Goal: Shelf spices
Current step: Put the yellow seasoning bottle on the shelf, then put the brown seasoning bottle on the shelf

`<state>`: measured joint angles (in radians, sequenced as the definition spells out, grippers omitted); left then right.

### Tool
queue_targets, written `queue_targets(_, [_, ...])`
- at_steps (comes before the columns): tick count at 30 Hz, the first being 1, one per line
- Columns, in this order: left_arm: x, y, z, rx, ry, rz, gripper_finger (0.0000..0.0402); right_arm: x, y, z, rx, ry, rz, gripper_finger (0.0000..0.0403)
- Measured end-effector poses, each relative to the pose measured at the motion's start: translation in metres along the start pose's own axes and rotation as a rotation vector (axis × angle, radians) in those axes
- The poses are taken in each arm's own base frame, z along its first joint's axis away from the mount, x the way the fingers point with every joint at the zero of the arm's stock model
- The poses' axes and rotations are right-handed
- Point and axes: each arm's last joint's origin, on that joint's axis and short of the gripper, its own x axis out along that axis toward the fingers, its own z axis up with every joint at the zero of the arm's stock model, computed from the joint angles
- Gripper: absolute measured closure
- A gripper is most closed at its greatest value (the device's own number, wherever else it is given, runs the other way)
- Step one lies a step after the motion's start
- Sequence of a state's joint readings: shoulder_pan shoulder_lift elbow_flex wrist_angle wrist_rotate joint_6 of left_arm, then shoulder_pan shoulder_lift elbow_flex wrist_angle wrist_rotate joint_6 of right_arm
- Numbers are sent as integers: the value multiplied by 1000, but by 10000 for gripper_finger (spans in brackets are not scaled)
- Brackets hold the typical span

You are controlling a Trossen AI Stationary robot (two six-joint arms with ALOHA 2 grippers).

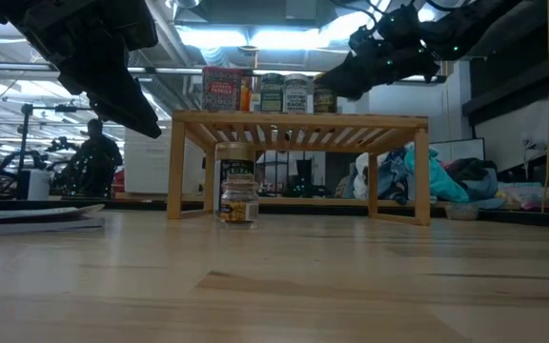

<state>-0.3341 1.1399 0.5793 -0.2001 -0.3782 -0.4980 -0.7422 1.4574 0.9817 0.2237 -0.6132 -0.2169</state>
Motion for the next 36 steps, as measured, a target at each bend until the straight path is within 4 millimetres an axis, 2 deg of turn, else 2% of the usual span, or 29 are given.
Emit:
queue_targets(8, [0, 0, 0, 0, 0, 0, 219, -6, -1, 6, -20, -35, 1, 118])
queue_targets(16, [0, 0, 0, 0, 0, 0, 219, -28, 3, 35, -115, -165, -37, 118])
queue_targets(21, [0, 0, 0, 0, 0, -1, 219, -42, 20, 61, -199, -288, -30, 118])
queue_targets(27, [0, 0, 0, 0, 0, 0, 219, -64, 46, 88, -195, -389, 20, 118])
queue_targets(36, [0, 0, 0, 0, 0, 0, 219, -72, 77, 95, -163, -363, 116, 118])
